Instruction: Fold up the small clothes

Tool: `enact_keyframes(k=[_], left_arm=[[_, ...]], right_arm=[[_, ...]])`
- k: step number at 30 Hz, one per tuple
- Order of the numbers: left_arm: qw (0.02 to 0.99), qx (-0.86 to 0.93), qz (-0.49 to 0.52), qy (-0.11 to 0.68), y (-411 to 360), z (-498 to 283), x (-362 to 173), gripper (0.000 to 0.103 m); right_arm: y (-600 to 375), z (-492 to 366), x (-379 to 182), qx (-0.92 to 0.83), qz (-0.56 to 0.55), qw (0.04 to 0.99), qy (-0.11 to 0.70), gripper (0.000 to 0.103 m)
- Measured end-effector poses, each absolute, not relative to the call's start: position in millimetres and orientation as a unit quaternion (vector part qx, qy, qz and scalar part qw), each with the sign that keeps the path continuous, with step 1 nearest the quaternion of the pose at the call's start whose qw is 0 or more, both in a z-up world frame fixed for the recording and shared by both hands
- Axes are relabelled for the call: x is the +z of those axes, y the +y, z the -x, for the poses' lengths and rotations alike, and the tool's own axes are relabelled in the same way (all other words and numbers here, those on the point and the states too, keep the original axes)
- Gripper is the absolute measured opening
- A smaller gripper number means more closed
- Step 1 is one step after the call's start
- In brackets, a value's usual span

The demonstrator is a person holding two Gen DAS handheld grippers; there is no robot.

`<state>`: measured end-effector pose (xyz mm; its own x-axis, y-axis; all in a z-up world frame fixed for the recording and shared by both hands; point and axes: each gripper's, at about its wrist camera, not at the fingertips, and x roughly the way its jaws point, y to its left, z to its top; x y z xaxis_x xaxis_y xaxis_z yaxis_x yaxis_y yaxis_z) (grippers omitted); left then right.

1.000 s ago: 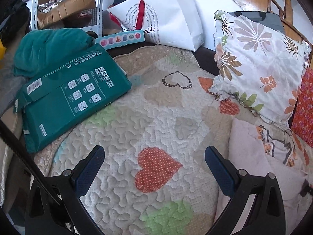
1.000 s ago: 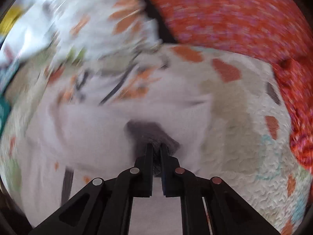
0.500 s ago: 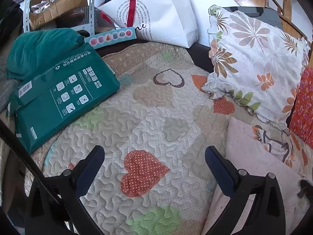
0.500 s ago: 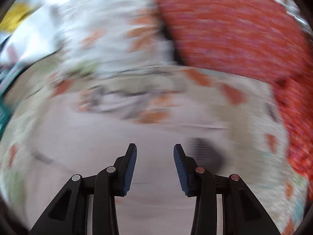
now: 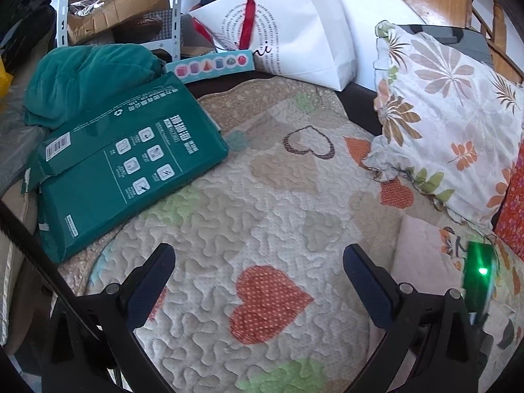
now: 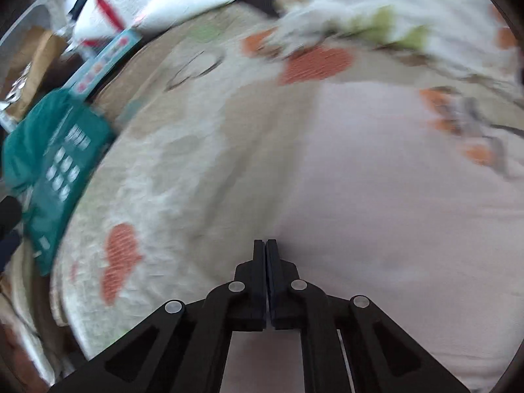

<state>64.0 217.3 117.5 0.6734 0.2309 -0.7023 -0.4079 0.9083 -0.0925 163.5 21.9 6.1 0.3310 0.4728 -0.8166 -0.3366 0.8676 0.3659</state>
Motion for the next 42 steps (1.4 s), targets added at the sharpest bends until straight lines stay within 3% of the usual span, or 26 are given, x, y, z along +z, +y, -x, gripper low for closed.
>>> enact_keyframes(k=[8, 15, 16, 17, 18, 19, 28, 36, 42], left_arm=[[0.909, 0.162, 0.127, 0.363, 215, -61, 119, 0.102], [0.907, 0.123, 0.121, 0.384, 191, -64, 107, 0.102], [0.906, 0.117, 0.117, 0.39, 187, -65, 105, 0.102], [0.905, 0.115, 0.112, 0.393, 184, -65, 103, 0.102], [0.905, 0.113, 0.107, 0.396, 180, -66, 102, 0.102], [0.905, 0.113, 0.103, 0.398, 178, -66, 101, 0.102], [0.9, 0.085, 0.095, 0.418, 150, -76, 94, 0.102], [0.898, 0.059, 0.058, 0.432, 129, -86, 87, 0.102], [0.899, 0.056, 0.026, 0.435, 120, -93, 83, 0.102]], right_arm=[[-20, -127, 53, 0.225, -0.063, 0.858, 0.457, 0.006], [-211, -130, 30, 0.026, -0.132, 0.854, 0.502, 0.01], [-238, -127, 27, 0.005, -0.15, 0.851, 0.503, 0.0], [-261, -123, 27, 0.003, -0.171, 0.851, 0.497, 0.0], [-284, -117, 31, -0.026, -0.181, 0.851, 0.493, 0.002], [-295, -113, 38, -0.054, -0.166, 0.855, 0.489, 0.01], [-223, -162, 83, 0.055, -0.075, 0.882, 0.461, 0.011], [-151, -254, 25, 0.026, 0.0, 0.85, 0.526, 0.011], [-151, -319, 26, -0.022, 0.018, 0.861, 0.507, 0.014]])
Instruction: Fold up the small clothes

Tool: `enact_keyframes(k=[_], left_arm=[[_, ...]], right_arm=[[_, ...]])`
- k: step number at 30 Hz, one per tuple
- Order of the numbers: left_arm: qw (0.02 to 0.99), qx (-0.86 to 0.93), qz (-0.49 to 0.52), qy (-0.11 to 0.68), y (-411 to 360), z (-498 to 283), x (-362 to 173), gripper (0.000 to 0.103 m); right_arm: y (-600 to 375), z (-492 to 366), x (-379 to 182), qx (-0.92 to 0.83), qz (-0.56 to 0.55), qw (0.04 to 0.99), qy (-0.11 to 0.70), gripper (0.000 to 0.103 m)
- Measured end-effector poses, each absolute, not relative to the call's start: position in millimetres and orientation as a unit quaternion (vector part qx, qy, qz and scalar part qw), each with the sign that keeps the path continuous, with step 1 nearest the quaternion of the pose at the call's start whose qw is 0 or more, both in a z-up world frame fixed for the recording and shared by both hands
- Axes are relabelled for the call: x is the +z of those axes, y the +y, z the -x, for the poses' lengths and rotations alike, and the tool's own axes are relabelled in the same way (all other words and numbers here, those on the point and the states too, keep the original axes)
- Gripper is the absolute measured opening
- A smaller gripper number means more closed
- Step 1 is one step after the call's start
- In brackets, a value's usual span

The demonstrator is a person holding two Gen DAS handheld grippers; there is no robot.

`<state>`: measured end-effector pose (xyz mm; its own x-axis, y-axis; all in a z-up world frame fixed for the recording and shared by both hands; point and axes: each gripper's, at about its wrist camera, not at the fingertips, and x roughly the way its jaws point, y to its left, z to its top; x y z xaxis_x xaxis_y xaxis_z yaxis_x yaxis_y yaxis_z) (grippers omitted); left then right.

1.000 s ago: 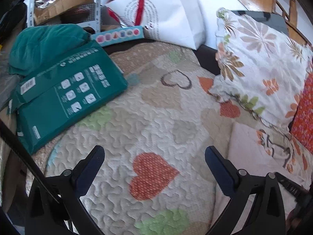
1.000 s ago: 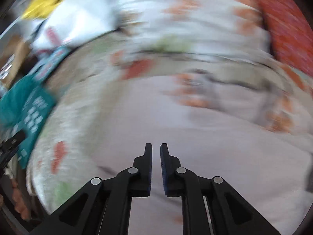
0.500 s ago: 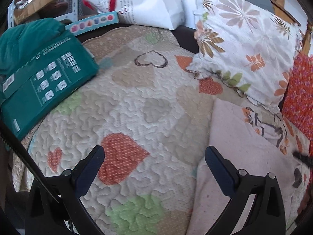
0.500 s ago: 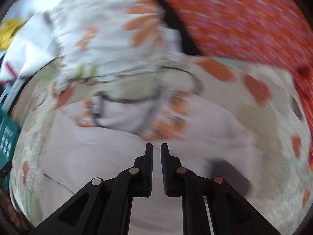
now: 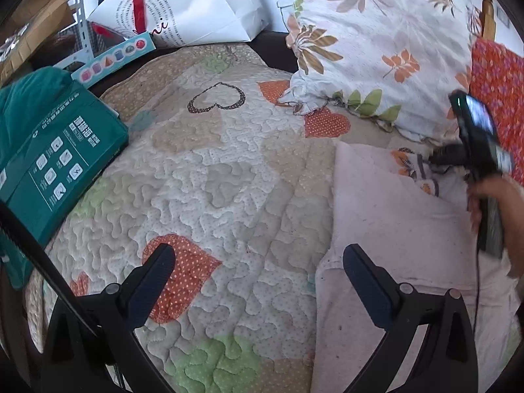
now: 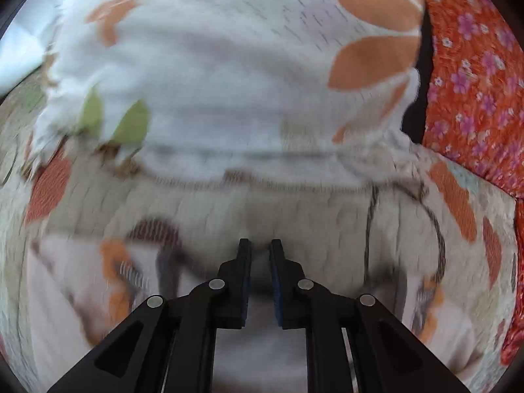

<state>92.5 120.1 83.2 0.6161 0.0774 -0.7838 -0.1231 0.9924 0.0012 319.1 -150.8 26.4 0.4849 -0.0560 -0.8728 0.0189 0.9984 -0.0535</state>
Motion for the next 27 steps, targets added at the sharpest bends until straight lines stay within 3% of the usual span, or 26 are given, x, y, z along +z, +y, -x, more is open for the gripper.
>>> enact_keyframes(k=[3, 6, 9, 14, 15, 18, 21, 27], left_arm=[[0.896, 0.054, 0.032, 0.439, 121, -95, 82, 0.102], [0.903, 0.059, 0.027, 0.426, 120, -89, 87, 0.102], [0.91, 0.041, 0.031, 0.411, 117, -80, 93, 0.102], [0.902, -0.013, 0.039, 0.429, 111, -59, 93, 0.102], [0.897, -0.035, 0.054, 0.437, 111, -51, 92, 0.1], [0.868, -0.103, 0.108, 0.474, 112, -27, 81, 0.076], [0.84, -0.12, 0.151, 0.507, 115, -3, 61, 0.066], [0.822, -0.109, 0.148, 0.54, 108, 43, 22, 0.066]], right_arm=[[-154, -318, 45, -0.01, 0.006, 0.867, 0.498, 0.015], [-170, -282, 77, 0.023, -0.021, 0.876, 0.481, 0.03], [-194, -225, 104, 0.04, -0.028, 0.879, 0.475, 0.033], [-249, -108, 128, 0.039, -0.052, 0.879, 0.472, 0.05], [-266, -75, 125, 0.03, -0.06, 0.879, 0.472, 0.054], [-304, -8, 108, -0.001, -0.087, 0.873, 0.48, 0.056], [-351, 60, 64, -0.027, -0.148, 0.855, 0.496, 0.056], [-390, 129, -5, -0.026, -0.302, 0.825, 0.477, 0.056]])
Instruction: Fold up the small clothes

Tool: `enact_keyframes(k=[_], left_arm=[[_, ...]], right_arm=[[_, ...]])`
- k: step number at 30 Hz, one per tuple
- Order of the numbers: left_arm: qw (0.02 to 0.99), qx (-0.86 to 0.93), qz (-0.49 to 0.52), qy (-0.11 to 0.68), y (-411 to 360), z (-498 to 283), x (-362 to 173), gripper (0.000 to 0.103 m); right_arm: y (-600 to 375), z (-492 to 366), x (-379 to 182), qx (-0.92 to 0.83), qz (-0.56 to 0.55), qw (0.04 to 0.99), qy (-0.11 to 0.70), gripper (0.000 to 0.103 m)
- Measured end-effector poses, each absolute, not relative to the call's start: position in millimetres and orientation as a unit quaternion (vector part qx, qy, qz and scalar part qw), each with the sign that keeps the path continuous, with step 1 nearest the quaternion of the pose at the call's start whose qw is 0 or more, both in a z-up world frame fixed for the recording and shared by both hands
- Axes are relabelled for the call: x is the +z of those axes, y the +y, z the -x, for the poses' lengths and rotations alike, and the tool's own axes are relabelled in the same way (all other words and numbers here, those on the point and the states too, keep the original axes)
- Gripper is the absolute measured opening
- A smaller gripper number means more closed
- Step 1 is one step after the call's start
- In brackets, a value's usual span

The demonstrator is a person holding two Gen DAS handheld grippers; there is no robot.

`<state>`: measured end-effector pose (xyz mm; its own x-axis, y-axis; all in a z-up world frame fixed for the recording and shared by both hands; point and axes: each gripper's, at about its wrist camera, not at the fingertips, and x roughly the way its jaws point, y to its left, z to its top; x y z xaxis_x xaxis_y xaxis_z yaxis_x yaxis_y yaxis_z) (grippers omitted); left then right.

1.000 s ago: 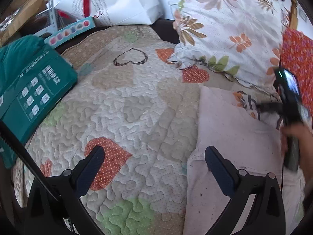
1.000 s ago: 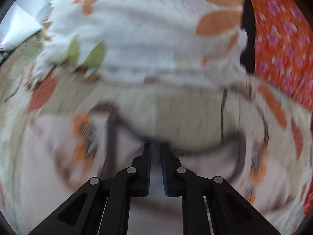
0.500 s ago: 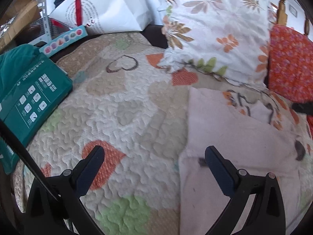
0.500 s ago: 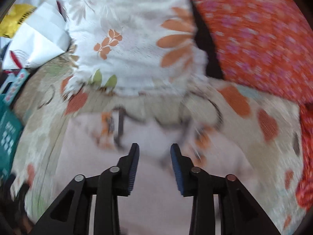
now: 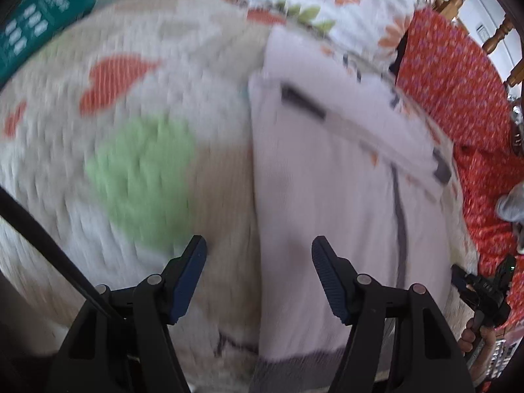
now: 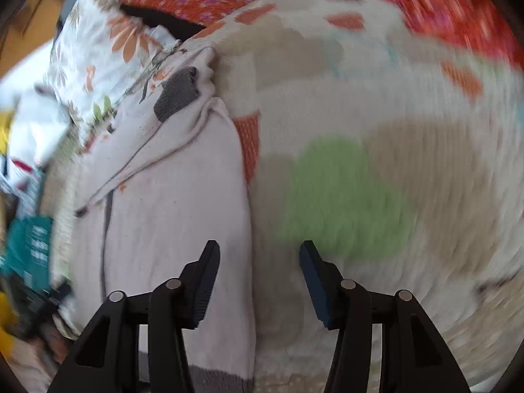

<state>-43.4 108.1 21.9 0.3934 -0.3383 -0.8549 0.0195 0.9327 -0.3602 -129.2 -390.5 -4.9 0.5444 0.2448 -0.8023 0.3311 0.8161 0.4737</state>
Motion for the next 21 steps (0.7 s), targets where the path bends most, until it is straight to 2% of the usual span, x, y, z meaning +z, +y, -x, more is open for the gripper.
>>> enact_keyframes(k=[3, 4, 6, 7, 9, 17, 21], left_arm=[[0.829, -0.122, 0.134, 0.529, 97, 62, 21, 0.065], [0.826, -0.135, 0.142, 0.529, 93, 67, 19, 0.058], [0.819, -0.155, 0.151, 0.531, 86, 79, 15, 0.05], [0.822, -0.158, 0.15, 0.527, 83, 86, 15, 0.042], [0.811, -0.173, 0.168, 0.533, 81, 96, 10, 0.036], [0.796, -0.179, 0.213, 0.537, 81, 120, -3, 0.037], [0.809, -0.167, 0.176, 0.536, 70, 127, -1, 0.039]], right_arm=[[-384, 143, -10, 0.01, -0.339, 0.823, 0.457, 0.056], [-381, 145, -13, 0.025, -0.354, 0.817, 0.454, 0.056], [-371, 151, -18, 0.055, -0.381, 0.809, 0.445, 0.056], [-366, 153, -20, 0.069, -0.391, 0.804, 0.443, 0.056], [-356, 158, -24, 0.095, -0.42, 0.788, 0.441, 0.056], [-328, 192, -40, 0.138, -0.46, 0.759, 0.44, 0.051], [-318, 201, -38, 0.126, -0.43, 0.777, 0.442, 0.041]])
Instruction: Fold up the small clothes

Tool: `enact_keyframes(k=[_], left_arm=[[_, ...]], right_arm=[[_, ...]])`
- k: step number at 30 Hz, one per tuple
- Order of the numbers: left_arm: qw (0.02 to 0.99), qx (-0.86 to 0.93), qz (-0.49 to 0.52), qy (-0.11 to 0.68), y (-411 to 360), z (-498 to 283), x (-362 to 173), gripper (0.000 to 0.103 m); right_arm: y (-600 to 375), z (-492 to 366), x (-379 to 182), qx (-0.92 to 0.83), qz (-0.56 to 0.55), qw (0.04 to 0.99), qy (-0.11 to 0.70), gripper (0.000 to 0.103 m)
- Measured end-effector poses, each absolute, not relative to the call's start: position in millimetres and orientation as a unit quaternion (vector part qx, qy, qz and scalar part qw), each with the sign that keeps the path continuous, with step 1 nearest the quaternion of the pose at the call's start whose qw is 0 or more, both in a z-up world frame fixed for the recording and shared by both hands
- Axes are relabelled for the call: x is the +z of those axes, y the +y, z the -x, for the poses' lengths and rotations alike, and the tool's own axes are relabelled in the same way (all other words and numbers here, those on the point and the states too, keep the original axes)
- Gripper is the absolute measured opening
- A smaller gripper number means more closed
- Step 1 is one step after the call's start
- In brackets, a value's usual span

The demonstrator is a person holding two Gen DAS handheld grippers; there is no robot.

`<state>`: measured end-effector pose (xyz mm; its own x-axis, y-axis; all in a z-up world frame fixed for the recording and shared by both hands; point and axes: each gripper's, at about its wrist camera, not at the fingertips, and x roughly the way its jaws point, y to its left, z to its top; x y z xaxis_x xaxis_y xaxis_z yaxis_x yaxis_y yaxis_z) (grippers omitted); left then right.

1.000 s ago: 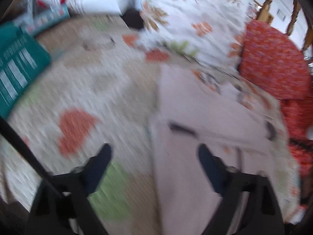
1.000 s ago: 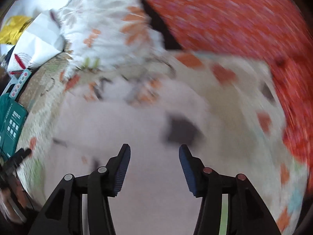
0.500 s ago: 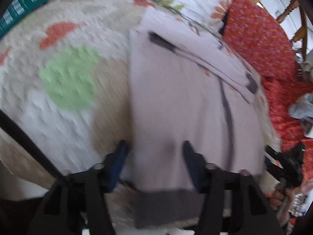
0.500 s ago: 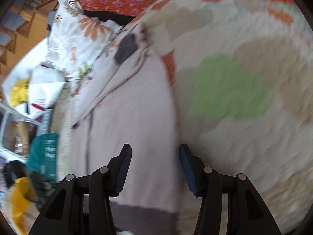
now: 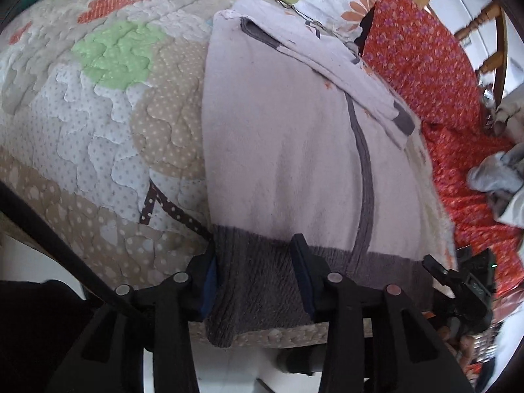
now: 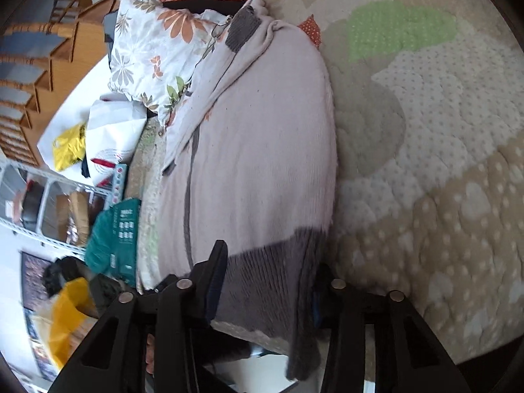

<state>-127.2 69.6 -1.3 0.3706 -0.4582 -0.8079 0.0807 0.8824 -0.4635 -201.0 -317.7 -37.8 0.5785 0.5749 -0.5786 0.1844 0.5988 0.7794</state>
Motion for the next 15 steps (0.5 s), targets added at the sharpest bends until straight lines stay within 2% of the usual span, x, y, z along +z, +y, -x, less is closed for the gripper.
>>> enact_keyframes(k=[2, 3, 4, 11, 12, 15], left_arm=[[0.814, -0.159, 0.146, 0.54, 63, 128, 0, 0.032], [0.817, -0.149, 0.126, 0.543, 61, 128, 2, 0.015], [0.816, -0.151, 0.12, 0.545, 61, 127, 3, 0.012], [0.825, -0.161, 0.152, 0.52, 92, 129, 43, 0.009], [0.828, -0.164, 0.145, 0.515, 95, 138, 50, 0.006], [0.839, -0.158, 0.118, 0.506, 99, 162, 55, 0.007]], right_arm=[[-310, 205, -39, 0.114, -0.409, 0.788, 0.446, 0.031], [-309, 206, -38, 0.105, -0.397, 0.794, 0.448, 0.019], [-307, 206, -37, 0.091, -0.379, 0.802, 0.453, 0.006], [-309, 218, -20, 0.097, -0.376, 0.807, 0.445, 0.004], [-307, 227, -15, 0.107, -0.38, 0.804, 0.445, 0.004], [-300, 254, -4, 0.13, -0.384, 0.802, 0.44, 0.004]])
